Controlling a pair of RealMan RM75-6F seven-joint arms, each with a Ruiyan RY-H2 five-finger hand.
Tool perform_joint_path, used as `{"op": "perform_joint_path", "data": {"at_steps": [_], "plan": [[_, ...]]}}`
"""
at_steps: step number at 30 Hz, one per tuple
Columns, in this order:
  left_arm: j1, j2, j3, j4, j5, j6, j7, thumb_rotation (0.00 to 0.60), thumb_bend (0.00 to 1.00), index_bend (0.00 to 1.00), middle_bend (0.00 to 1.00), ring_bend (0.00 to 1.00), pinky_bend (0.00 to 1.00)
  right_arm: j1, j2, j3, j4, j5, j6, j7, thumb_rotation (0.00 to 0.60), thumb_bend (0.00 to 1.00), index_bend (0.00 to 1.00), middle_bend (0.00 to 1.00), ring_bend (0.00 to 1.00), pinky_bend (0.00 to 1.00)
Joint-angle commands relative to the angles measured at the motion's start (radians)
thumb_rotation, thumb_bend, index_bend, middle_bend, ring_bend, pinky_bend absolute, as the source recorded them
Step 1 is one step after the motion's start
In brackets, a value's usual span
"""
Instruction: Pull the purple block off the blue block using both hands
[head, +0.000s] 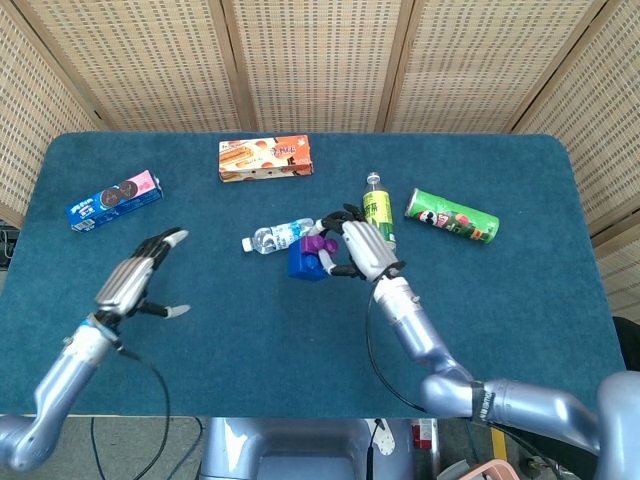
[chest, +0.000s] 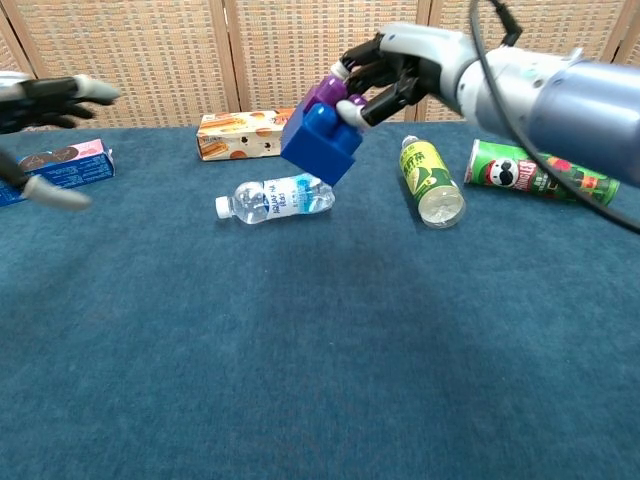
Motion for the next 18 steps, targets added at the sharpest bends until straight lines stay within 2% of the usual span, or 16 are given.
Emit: {"op": "perform_joint_path", "data": {"at_steps": [1,9,15,18], "plan": [[-0.070,-0.036,-0.041,-0.004,-0.072,-0.054,0.035,0.600,0.00,0.00,0.00,0.00,0.00,0.025,-0.043,0.012,0.028,0.038,0.002,-0.005,0.600,0.51,0.63,0.67,0.19,0.00],[-0.156,-0.060,-0.059,-0.036,-0.230,-0.103,0.115,0.600,0.00,0.00,0.00,0.00,0.00,0.042,-0.078,0.033,0.036,0.082,0.008,0.005,0.600,0.52,0.63,0.67,0.19,0.00],[-0.200,-0.087,-0.064,-0.027,-0.281,-0.113,0.134,0.600,0.00,0.00,0.00,0.00,0.00,0.043,-0.085,0.037,0.022,0.112,0.011,0.007,0.600,0.52,0.63,0.67,0.19,0.00],[-0.224,-0.117,-0.073,-0.019,-0.305,-0.108,0.134,0.600,0.00,0.05,0.04,0.00,0.01,0.045,-0.096,0.040,0.018,0.128,0.014,0.011,0.600,0.52,0.63,0.67,0.19,0.00]]}}
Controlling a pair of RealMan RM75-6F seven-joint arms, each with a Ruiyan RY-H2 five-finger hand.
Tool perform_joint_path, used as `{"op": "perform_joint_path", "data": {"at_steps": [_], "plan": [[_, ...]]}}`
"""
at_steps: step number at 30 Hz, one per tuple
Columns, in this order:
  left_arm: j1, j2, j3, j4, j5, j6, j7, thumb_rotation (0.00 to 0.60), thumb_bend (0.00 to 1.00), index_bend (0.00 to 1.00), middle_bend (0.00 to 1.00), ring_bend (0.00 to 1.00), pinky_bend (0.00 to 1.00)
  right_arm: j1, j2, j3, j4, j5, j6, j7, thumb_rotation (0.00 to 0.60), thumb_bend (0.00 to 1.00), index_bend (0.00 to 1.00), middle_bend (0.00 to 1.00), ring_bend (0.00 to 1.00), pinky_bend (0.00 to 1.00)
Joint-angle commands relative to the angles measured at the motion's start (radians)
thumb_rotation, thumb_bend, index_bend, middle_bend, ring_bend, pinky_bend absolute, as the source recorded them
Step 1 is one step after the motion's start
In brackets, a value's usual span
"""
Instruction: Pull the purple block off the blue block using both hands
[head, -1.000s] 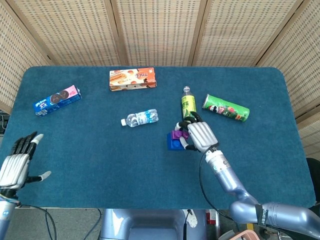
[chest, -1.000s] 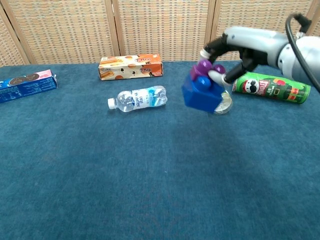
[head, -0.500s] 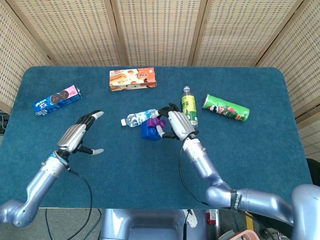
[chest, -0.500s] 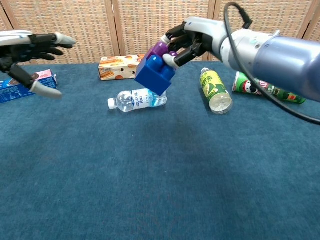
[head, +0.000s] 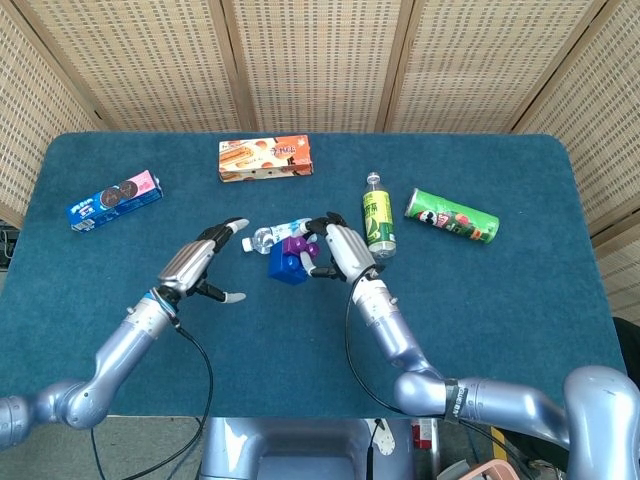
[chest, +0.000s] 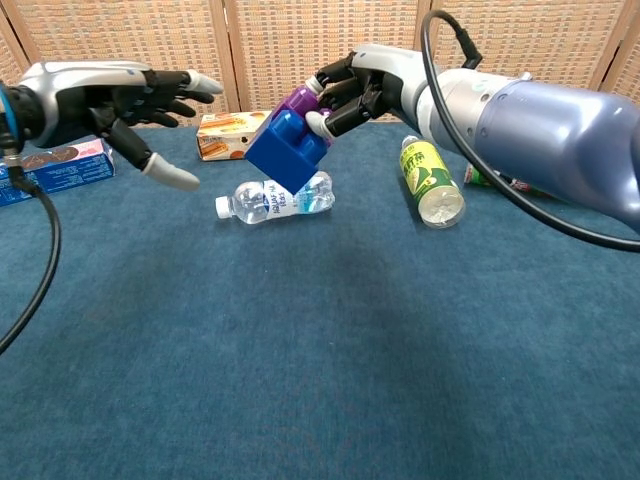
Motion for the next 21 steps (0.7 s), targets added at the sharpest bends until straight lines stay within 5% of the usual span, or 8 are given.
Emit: {"op": "perform_joint_path", "data": {"at_steps": [1,16,21], "plan": [[-0.024,-0.032,-0.012,0.009,-0.023,0.007,-0.001,0.600,0.00,0.10,0.06,0.01,0.02,0.003,-0.012,0.002,-0.003,0.013,0.003,0.003,0.600,0.52,0.63,0.67,0.19,0.00],[-0.112,-0.154,-0.001,0.035,-0.168,0.125,0.136,0.600,0.05,0.29,0.29,0.16,0.10,0.014,-0.049,0.016,-0.015,0.034,0.004,0.027,0.600,0.52,0.63,0.67,0.19,0.00],[-0.116,-0.180,-0.002,0.048,-0.178,0.154,0.143,0.600,0.10,0.43,0.43,0.23,0.15,0.013,-0.046,0.017,-0.025,0.037,0.002,0.030,0.600,0.52,0.63,0.67,0.19,0.00]]}}
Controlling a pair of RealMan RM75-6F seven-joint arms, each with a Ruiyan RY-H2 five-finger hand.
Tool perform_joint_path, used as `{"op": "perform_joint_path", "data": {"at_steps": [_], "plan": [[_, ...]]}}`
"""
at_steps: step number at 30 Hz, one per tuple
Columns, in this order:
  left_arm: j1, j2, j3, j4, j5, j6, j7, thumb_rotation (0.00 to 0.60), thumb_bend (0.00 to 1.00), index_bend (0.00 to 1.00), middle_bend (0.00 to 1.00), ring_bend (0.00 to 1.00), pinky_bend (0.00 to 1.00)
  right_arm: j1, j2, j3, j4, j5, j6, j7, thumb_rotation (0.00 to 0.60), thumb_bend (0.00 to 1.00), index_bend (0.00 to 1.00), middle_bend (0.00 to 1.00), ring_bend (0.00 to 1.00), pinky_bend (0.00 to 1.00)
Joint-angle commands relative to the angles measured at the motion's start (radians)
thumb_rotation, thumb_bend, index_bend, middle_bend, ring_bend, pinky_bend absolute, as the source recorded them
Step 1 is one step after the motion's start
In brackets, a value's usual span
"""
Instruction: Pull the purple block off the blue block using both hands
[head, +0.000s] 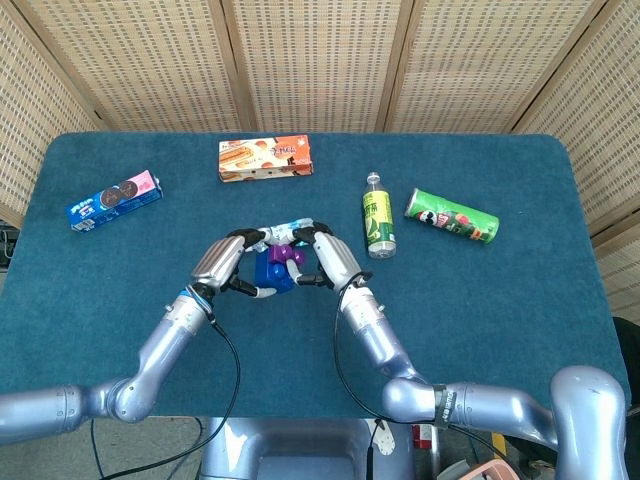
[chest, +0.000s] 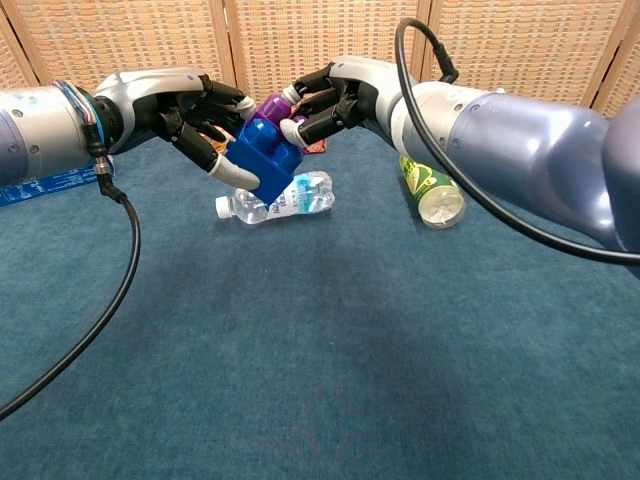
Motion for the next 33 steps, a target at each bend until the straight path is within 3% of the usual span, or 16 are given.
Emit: {"op": "perform_joint_path", "data": {"at_steps": [1,8,17,25,30,33], "plan": [[-0.002,-0.018,-0.002,0.009,-0.004,0.019,-0.002,0.600,0.12,0.46,0.46,0.24,0.16,-0.001,0.002,0.001,-0.004,0.001,0.001,0.001,0.600,0.52,0.63,0.67,0.19,0.00],[-0.003,-0.031,-0.002,0.016,-0.009,0.041,0.010,0.600,0.17,0.57,0.54,0.28,0.17,-0.006,0.011,0.005,-0.010,0.007,0.002,0.007,0.600,0.52,0.63,0.67,0.19,0.00],[0.008,-0.013,0.006,0.023,-0.021,0.060,0.031,0.600,0.22,0.59,0.56,0.28,0.17,-0.019,0.048,0.019,-0.025,0.013,0.004,0.015,0.600,0.52,0.63,0.67,0.19,0.00],[0.060,0.061,0.037,0.070,0.016,0.036,-0.011,0.600,0.22,0.59,0.56,0.28,0.17,-0.047,0.128,0.038,-0.041,0.016,-0.006,0.033,0.600,0.52,0.63,0.67,0.19,0.00],[0.091,0.106,0.064,0.107,0.039,0.010,-0.033,0.600,0.23,0.59,0.56,0.28,0.16,-0.067,0.163,0.011,-0.024,0.012,-0.017,0.027,0.600,0.52,0.63,0.67,0.19,0.00],[0.106,0.135,0.108,0.141,0.082,0.007,0.004,0.600,0.23,0.59,0.56,0.28,0.15,-0.078,0.180,-0.051,0.013,-0.028,-0.025,-0.017,0.600,0.52,0.63,0.67,0.19,0.00]]}}
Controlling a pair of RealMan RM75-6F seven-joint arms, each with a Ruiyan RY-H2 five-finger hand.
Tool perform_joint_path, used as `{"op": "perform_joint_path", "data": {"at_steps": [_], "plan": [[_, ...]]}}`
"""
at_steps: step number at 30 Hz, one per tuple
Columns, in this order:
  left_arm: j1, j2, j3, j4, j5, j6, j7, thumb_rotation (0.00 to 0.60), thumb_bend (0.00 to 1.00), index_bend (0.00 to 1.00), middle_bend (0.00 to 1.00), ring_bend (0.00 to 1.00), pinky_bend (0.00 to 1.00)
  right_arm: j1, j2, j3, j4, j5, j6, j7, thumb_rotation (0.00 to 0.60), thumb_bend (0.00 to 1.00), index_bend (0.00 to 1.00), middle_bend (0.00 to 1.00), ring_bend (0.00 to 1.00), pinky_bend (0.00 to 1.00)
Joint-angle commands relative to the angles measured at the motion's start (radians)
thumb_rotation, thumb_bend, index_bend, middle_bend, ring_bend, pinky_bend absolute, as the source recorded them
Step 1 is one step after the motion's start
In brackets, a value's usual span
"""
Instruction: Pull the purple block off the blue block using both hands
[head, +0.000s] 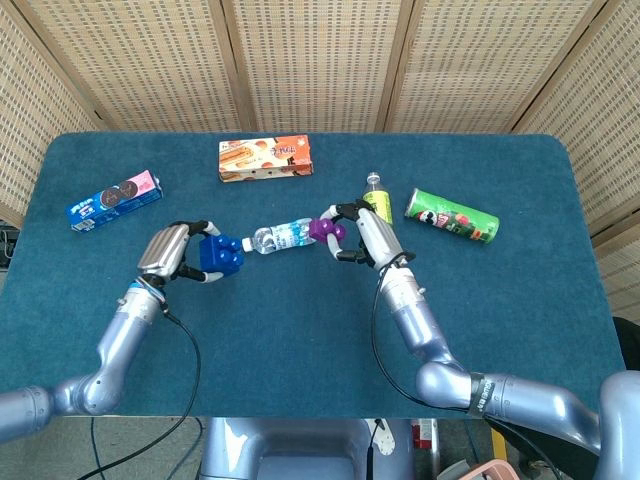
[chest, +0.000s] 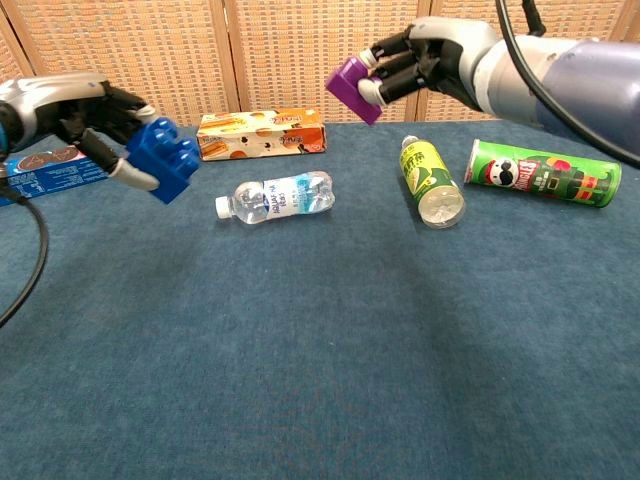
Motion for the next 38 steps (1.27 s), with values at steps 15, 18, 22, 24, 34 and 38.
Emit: {"op": "perform_joint_path", "data": {"at_steps": [15,18,22,24,34,38], "plan": [[0.054,0.063,0.093,0.091,0.053,-0.033,0.072,0.600,0.00,0.00,0.00,0.00,0.00,-0.022,0.060,-0.249,0.107,-0.241,-0.010,-0.234,0.600,0.00,0.01,0.00,0.00,0.00],[0.078,0.103,0.082,0.058,0.072,-0.013,0.035,0.600,0.00,0.00,0.00,0.00,0.00,-0.042,0.104,-0.257,0.058,-0.273,0.014,-0.236,0.600,0.00,0.01,0.00,0.00,0.00],[0.149,0.180,0.075,-0.004,0.128,0.085,-0.022,0.600,0.00,0.00,0.00,0.00,0.00,-0.106,0.195,-0.289,0.002,-0.381,0.080,-0.194,0.600,0.00,0.01,0.00,0.00,0.00],[0.232,0.212,0.096,-0.047,0.207,0.217,-0.058,0.600,0.00,0.00,0.00,0.00,0.00,-0.185,0.262,-0.348,0.010,-0.544,0.191,-0.123,0.600,0.00,0.01,0.00,0.00,0.00],[0.458,0.218,0.190,-0.084,0.375,0.516,-0.093,0.600,0.00,0.00,0.00,0.00,0.00,-0.402,0.315,-0.479,0.212,-0.854,0.529,0.078,0.600,0.00,0.01,0.00,0.00,0.00],[0.511,0.210,0.221,-0.090,0.440,0.574,-0.090,0.600,0.00,0.00,0.00,0.00,0.00,-0.480,0.304,-0.504,0.250,-0.887,0.622,0.096,0.600,0.00,0.01,0.00,0.00,0.00]]}}
